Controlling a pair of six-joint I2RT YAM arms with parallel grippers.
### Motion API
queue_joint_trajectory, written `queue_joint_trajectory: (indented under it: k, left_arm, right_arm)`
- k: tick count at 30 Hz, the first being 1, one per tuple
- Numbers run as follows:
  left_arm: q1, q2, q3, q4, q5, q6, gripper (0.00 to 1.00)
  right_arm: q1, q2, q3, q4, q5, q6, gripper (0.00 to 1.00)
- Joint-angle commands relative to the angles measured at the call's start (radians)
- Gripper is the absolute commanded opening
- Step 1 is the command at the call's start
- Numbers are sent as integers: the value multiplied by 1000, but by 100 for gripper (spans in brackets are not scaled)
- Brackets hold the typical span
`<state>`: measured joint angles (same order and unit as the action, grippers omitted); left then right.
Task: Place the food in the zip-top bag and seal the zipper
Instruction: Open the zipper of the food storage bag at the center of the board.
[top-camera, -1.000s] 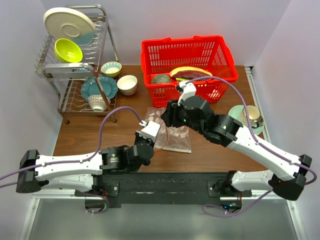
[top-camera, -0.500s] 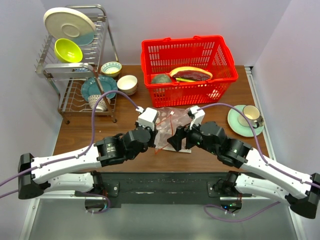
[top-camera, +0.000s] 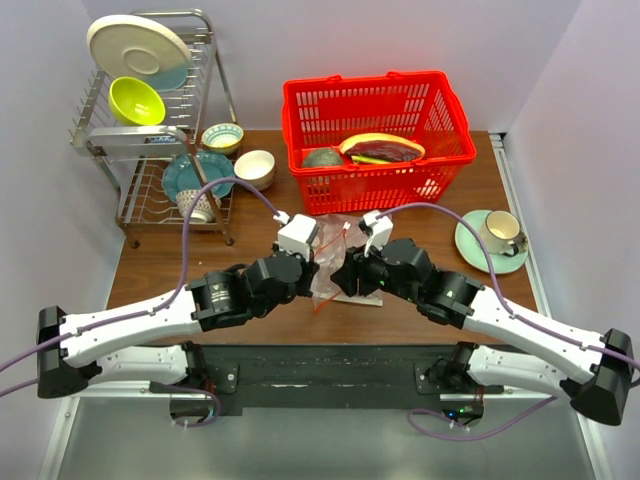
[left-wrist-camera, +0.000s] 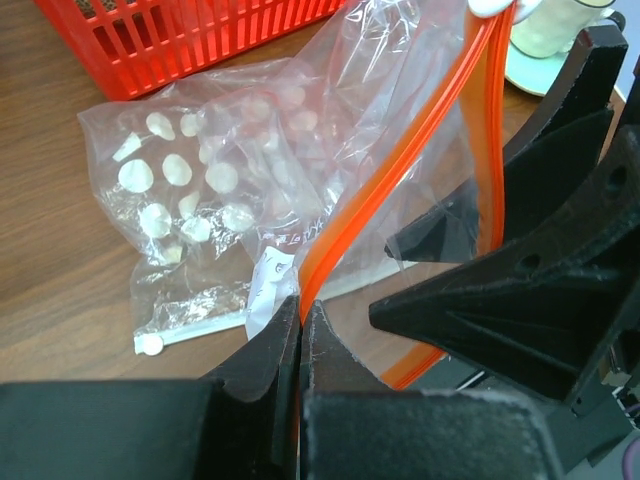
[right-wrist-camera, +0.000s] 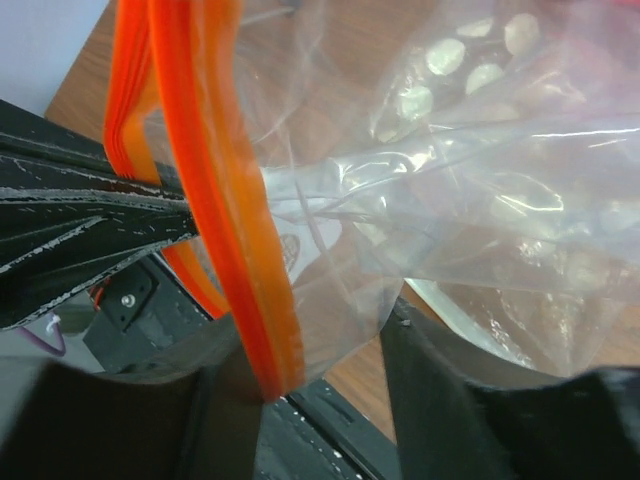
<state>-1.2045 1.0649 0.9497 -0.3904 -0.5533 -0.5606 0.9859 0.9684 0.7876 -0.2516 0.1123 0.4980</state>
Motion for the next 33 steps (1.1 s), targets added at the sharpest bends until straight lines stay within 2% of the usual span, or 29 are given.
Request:
queue_joint_trajectory:
  k: [1,5,9,12,17,22,26,27,33]
  left_arm:
    - [0,-60,80,-60,-6,-62,0]
    - [0,-94,138,-244,-59,-134,0]
    - [0,-143,158,-352,-106,-168,0]
    - [0,-177,129,-349,-102,-154,0]
    - [0,-210,44,-211,-74,-101,0]
    - [54,-120,46,-177,-41,-81,0]
    - [357,114,98,-277,165,-134,0]
    - [368,131,100,-268,150,-140,0]
    - [393,155,116,-137,115,-125,0]
  right_arm:
    - [-1,45,94,90,-61,-6,43]
    - [13,221,182,158,-167,0,41]
    - [30,344,269,224,-233,25,41]
    - [28,387,280,273,-255,47,40]
    - [22,417,275,261,-269,42,40]
    - [-4,440,275,186,-223,-16,43]
    - [-50,492,268,161,-200,-39,68]
    - [-55,503,269,126,-182,-44,73]
    - [-164,484,182,166,-252,-41,75]
